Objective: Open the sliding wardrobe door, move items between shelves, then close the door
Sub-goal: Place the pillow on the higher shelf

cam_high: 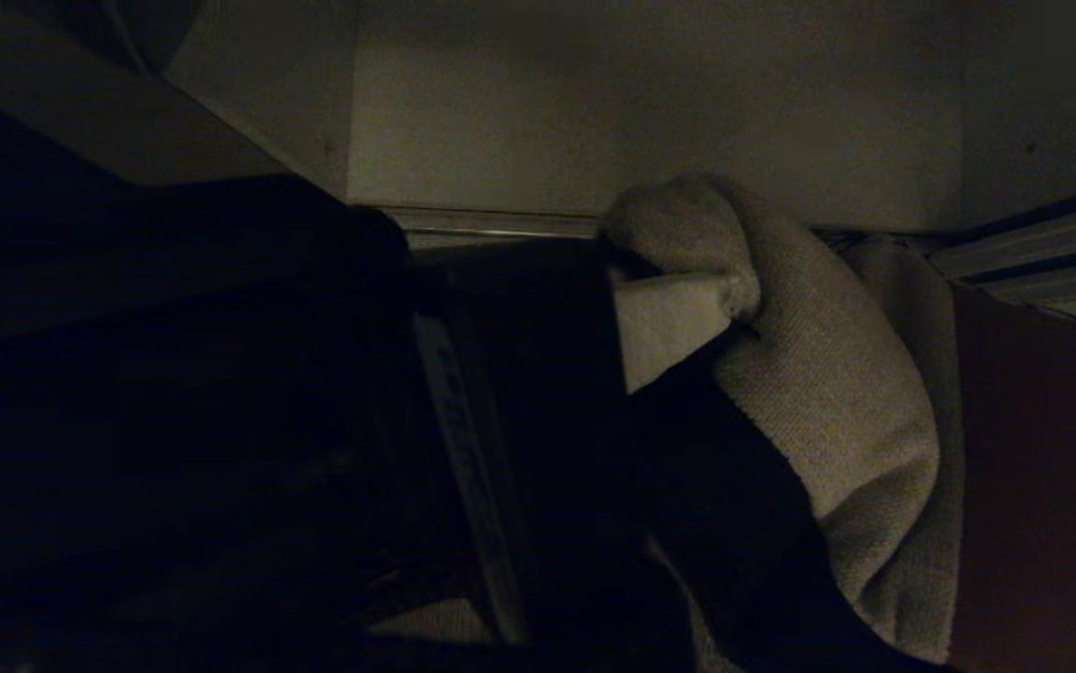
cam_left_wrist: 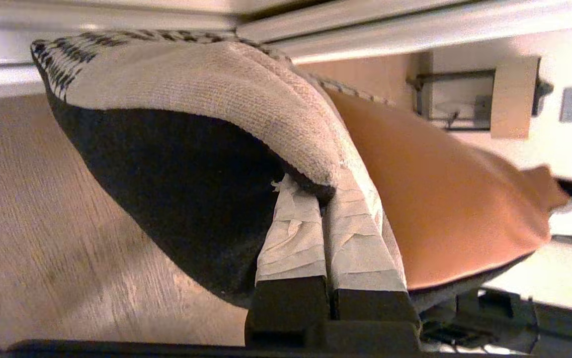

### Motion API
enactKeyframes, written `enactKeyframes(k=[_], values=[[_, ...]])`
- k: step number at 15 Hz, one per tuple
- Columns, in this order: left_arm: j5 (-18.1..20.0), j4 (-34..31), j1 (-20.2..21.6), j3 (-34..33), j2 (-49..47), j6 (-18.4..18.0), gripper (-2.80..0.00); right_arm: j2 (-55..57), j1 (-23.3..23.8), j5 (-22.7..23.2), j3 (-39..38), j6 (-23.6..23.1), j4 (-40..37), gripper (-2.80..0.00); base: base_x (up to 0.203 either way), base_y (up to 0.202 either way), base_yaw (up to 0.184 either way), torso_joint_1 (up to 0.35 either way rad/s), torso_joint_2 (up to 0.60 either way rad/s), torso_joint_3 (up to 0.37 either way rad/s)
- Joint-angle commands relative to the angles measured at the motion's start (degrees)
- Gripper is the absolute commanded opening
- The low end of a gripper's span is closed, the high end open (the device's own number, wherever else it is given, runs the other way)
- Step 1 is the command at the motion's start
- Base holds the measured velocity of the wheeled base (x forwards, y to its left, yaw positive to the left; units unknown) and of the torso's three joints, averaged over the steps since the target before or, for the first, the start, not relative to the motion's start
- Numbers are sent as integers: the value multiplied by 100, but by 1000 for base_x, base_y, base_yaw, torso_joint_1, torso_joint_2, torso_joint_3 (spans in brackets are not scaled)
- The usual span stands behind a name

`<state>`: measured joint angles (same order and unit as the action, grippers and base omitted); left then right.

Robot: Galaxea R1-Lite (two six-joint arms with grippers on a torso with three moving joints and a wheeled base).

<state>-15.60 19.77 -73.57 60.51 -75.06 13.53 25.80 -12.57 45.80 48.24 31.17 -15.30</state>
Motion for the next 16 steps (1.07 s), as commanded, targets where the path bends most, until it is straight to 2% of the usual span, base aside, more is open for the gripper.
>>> enactKeyframes(k=[1, 16], values=[[4, 21, 1, -1, -53, 9, -280, 39, 26, 25, 1, 20, 9, -280, 0, 0, 0, 0, 0, 0], [9, 80, 1, -106, -103, -40, -280, 101, 44, 25, -46, 12, 15, -280, 0, 0, 0, 0, 0, 0]])
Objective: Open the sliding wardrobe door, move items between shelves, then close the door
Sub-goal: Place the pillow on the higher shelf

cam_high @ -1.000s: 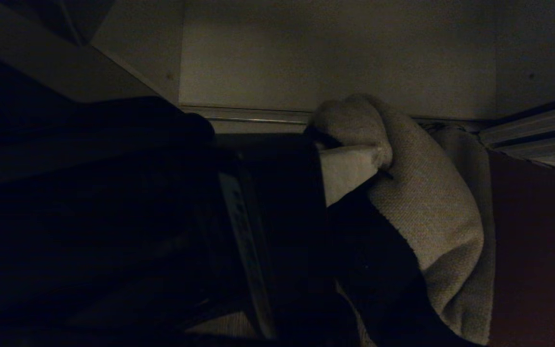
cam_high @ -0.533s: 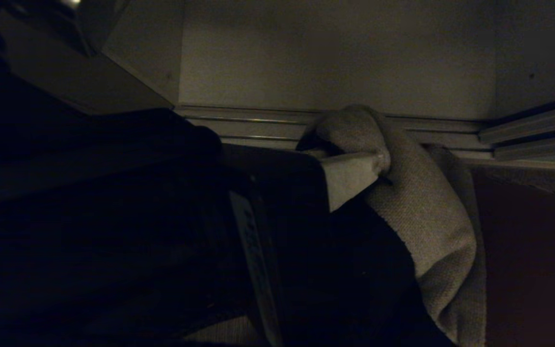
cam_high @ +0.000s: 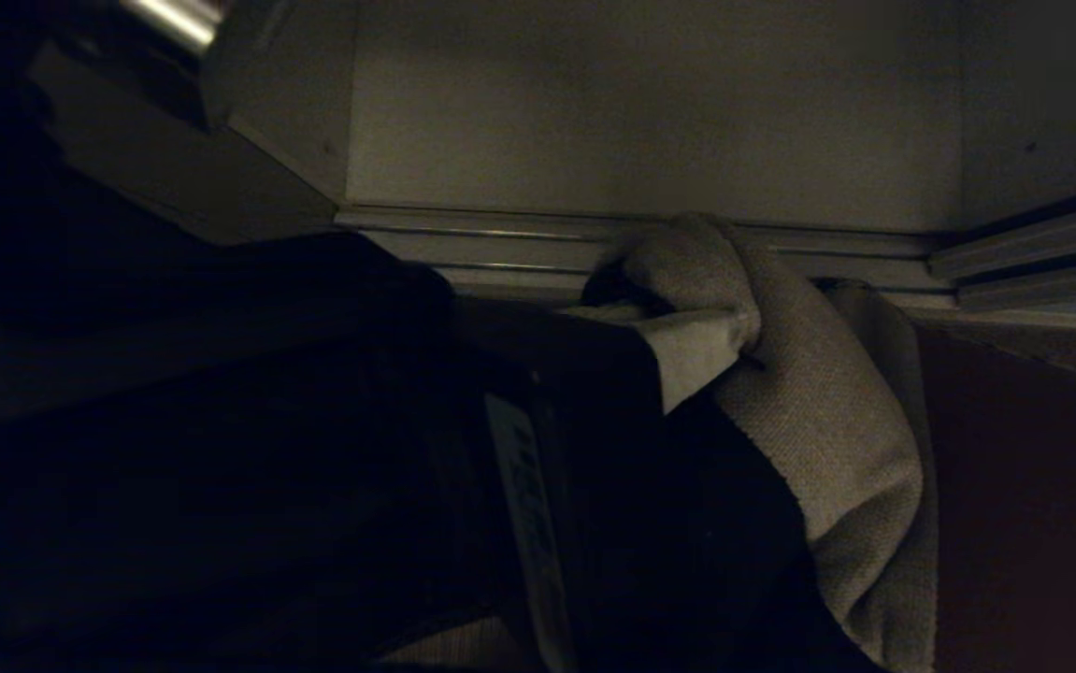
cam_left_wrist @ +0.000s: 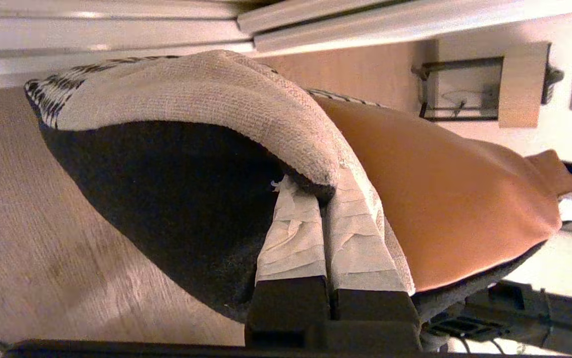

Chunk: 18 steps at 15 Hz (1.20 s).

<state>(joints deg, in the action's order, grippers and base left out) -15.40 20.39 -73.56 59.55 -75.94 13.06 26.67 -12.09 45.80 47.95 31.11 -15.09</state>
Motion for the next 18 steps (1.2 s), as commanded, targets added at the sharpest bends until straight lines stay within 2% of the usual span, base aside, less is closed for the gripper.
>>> enactKeyframes(k=[1, 5, 11, 18], values=[[-7, 12, -1, 19, -14, 2, -280, 13, -4, 25, -23, 18, -3, -280, 0, 0, 0, 0, 0, 0], [-7, 0, -1, 117, -45, -28, -280, 5, -12, 25, -32, 27, -3, -280, 0, 0, 0, 0, 3, 96], [19, -60, -17, 145, 202, -22, -280, 5, -9, -18, -102, 35, 24, -280, 0, 0, 0, 4, 2, 195], [20, -18, -18, 294, 44, -22, -280, 56, -4, -80, -163, 24, 24, -280, 0, 0, 0, 0, 2, 203]])
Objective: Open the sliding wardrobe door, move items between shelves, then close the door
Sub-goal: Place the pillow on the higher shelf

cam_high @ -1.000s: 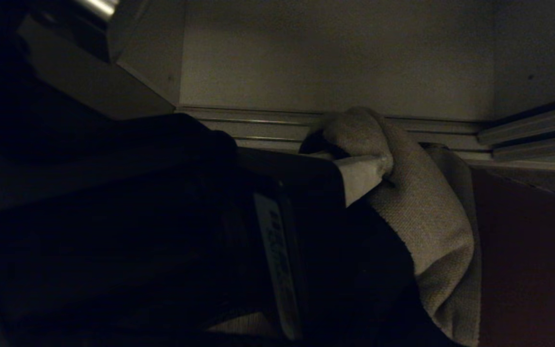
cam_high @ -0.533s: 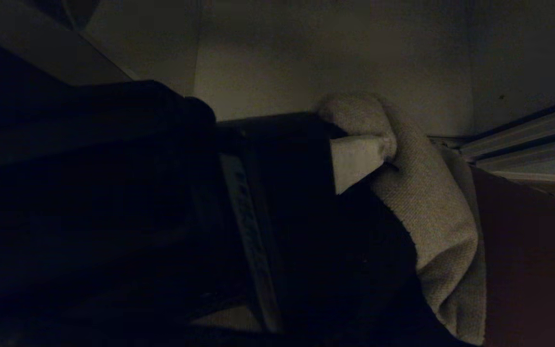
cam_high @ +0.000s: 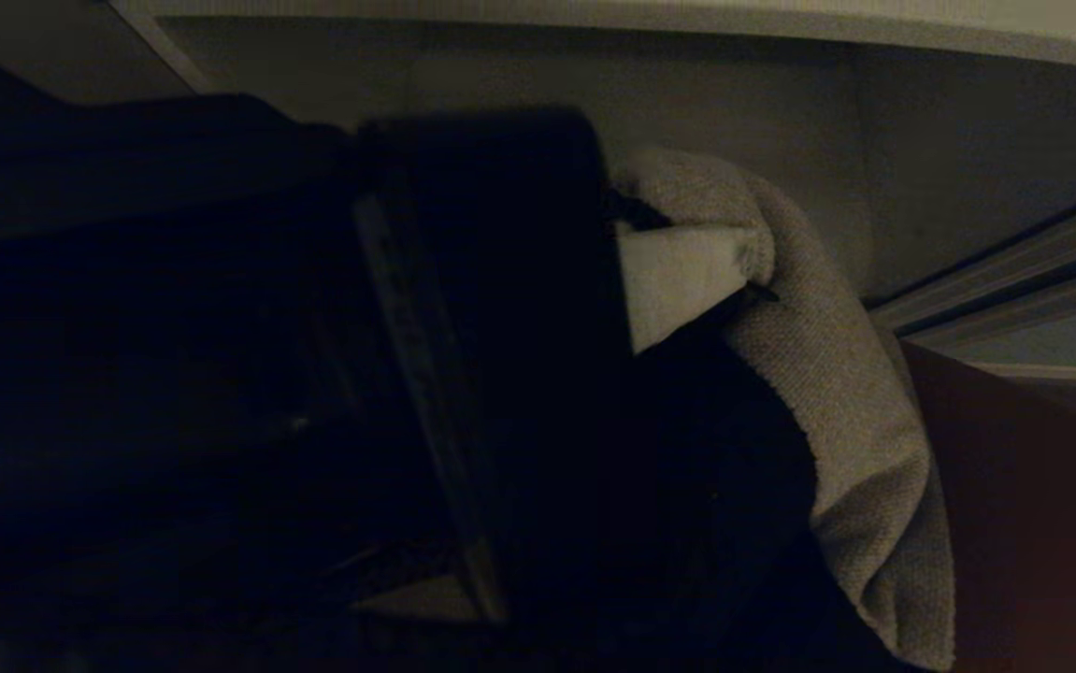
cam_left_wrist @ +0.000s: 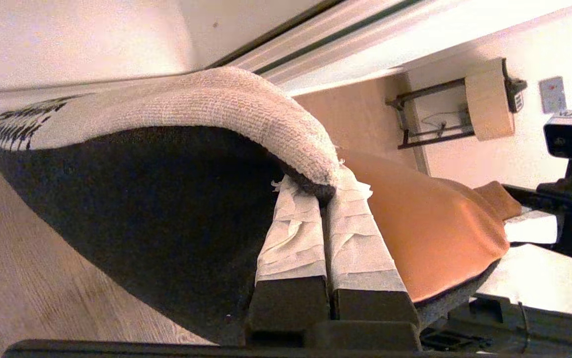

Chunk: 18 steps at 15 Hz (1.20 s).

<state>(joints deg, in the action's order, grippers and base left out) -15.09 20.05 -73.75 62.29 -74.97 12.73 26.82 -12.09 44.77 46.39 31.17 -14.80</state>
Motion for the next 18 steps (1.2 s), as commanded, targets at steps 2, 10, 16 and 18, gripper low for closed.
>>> enactKeyframes(k=[2, 10, 16, 18], values=[[-20, 34, 1, 28, -53, 11, -280, 61, -4, 23, -16, 21, 4, -280, 0, 0, 0, 6, 4, 204], [-69, 42, 33, 89, -125, 11, -280, 155, -4, 6, -166, 34, 241, -280, 0, 0, 0, 1, 5, 202], [-73, 118, 124, 114, -193, -13, -280, 328, 135, -3, -147, 47, 237, -280, 0, 0, 0, 3, 1, 199], [-73, 122, 137, 134, -184, -24, -280, 391, 309, 2, -144, 48, 247, -280, 0, 0, 0, 2, 1, 205]])
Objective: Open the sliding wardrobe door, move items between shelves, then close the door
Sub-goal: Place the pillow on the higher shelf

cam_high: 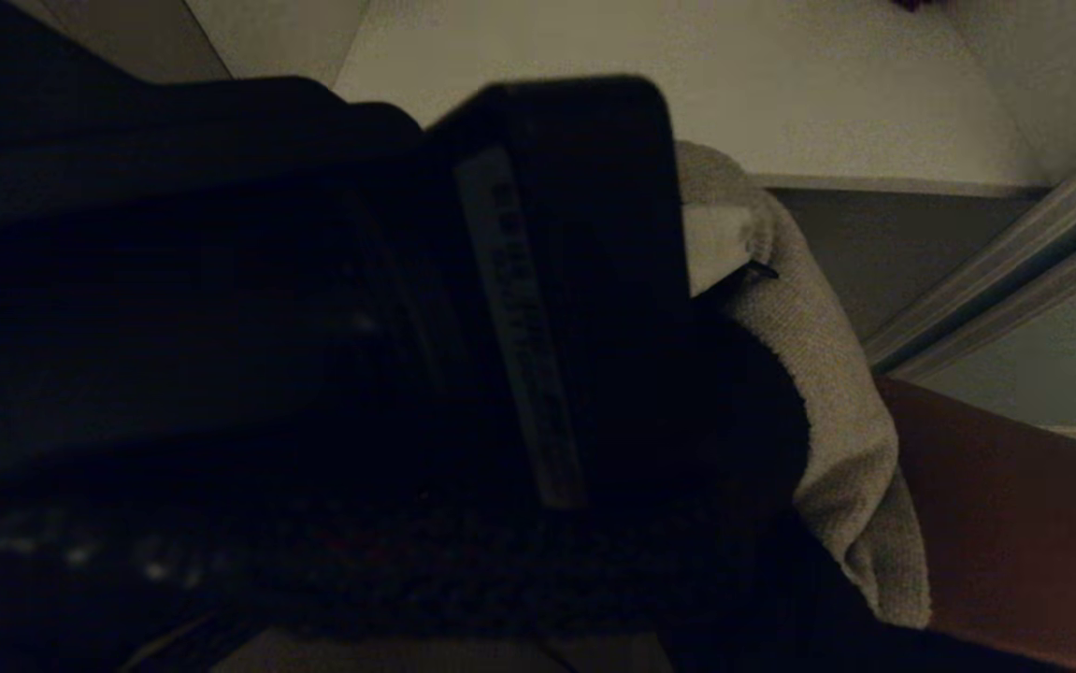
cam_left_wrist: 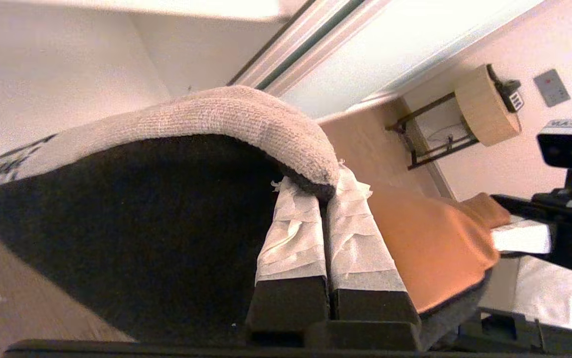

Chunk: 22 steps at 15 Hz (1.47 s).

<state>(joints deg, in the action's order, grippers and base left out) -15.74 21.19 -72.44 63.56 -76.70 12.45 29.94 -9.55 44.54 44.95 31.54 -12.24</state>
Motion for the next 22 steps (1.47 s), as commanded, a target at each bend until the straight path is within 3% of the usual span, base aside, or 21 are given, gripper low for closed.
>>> enactKeyframes(k=[1, 12, 19, 22], values=[[-17, 15, 27, -21, -11, 14, -280, 82, 101, 28, -20, 19, 36, -280, 0, 0, 0, 2, 2, 203], [-8, 8, 151, -54, 33, -3, -280, 240, 129, 22, -21, 27, 46, -280, 0, 0, 0, 2, 2, 207], [-9, 40, 199, -254, 53, 55, -280, 257, 137, 19, -153, 19, 194, -280, 0, 0, 0, 1, 0, 21], [-10, 559, 375, -366, 3, 29, -280, 394, 178, 19, -145, 19, 332, -280, 0, 0, 0, 4, 0, 52]])
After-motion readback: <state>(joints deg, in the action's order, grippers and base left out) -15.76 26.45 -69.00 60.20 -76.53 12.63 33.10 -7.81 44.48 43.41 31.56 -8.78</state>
